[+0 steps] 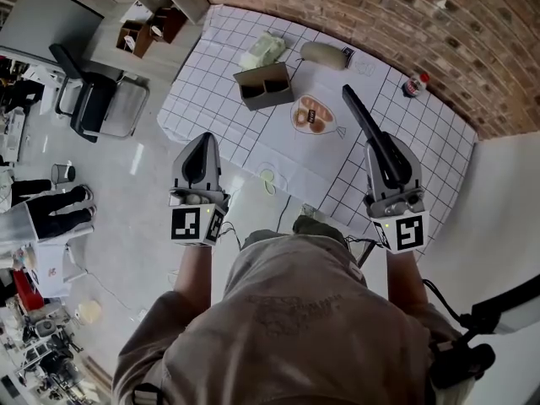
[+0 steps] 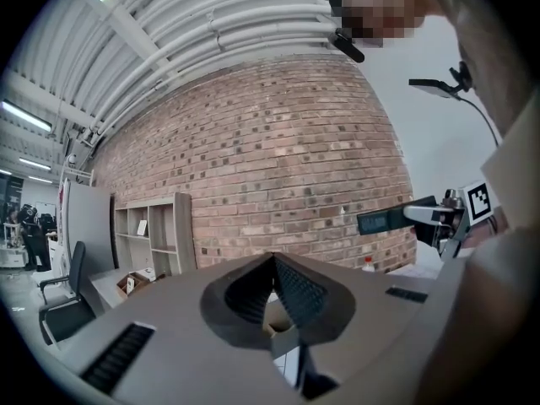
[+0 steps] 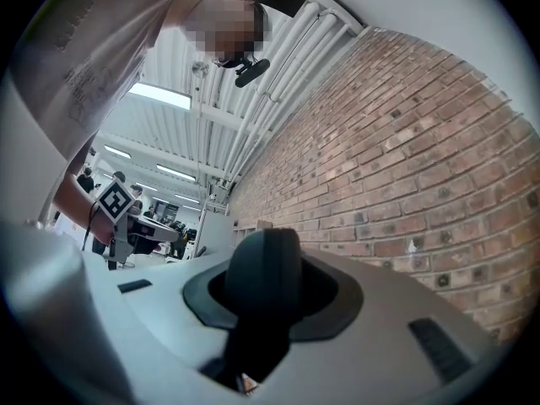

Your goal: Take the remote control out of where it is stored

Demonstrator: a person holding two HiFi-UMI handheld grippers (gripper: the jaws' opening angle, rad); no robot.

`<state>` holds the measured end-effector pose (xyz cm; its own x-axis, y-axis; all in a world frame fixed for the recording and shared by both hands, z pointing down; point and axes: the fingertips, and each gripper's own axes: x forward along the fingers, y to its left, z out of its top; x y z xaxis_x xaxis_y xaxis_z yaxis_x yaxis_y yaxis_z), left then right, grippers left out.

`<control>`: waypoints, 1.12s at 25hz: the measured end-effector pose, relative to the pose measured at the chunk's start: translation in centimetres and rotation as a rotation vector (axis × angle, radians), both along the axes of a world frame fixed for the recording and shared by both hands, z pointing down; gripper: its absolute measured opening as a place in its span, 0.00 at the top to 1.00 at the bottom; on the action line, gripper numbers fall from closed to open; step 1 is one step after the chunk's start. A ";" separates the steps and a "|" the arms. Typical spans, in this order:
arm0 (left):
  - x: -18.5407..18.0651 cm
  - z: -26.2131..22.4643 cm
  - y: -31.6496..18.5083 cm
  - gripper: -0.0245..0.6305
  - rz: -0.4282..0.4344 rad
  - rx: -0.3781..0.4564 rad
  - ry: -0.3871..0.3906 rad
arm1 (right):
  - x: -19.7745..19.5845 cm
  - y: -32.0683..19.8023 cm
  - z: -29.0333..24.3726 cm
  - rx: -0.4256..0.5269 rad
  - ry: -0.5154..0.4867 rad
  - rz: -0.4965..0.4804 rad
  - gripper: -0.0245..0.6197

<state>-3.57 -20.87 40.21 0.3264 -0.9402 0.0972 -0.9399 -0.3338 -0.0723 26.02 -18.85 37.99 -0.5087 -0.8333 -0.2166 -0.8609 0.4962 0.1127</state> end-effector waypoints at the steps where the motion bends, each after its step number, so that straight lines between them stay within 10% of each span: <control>1: 0.1 -0.2 0.1 0.95 0.003 0.004 0.003 | -0.1 0.1 -0.1 0.000 0.002 0.001 0.79; 28: -11.9 1.5 12.2 0.95 0.006 0.008 0.065 | -10.6 11.4 -1.5 0.024 0.089 0.049 0.79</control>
